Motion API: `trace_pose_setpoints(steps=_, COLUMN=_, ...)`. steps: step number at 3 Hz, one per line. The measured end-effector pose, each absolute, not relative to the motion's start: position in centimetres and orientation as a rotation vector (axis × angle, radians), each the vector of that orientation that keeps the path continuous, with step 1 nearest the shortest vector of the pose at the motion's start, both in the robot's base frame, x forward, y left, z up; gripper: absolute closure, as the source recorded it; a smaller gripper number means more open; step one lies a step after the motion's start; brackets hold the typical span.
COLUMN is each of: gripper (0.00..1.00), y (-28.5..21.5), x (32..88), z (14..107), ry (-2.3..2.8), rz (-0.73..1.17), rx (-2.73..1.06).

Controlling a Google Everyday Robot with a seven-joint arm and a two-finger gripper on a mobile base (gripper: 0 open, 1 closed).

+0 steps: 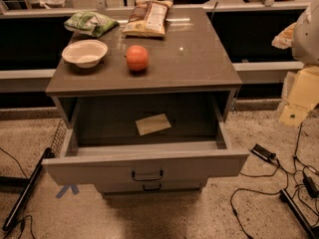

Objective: Place apple into top drawer

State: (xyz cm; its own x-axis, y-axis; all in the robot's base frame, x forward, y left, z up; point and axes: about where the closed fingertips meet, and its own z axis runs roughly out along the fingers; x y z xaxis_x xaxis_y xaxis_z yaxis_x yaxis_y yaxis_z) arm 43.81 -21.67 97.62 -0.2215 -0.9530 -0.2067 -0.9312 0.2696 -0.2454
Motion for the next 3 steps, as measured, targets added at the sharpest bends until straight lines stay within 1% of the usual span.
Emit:
trace_pose_setpoints(steps=1, gripper=0.0, y=-21.7, x=43.8, z=97.6, ry=2.232, rz=-0.098, rx=-1.725)
trace_pose_setpoints(steps=2, gripper=0.0, y=-19.6, x=45.3, z=97.7, ry=2.155, rz=-0.065, rx=-1.775)
trace_pose_setpoints(steps=3, gripper=0.0, y=-14.9, x=49.6, z=97.7, ry=2.039, rz=0.009, rx=-1.826)
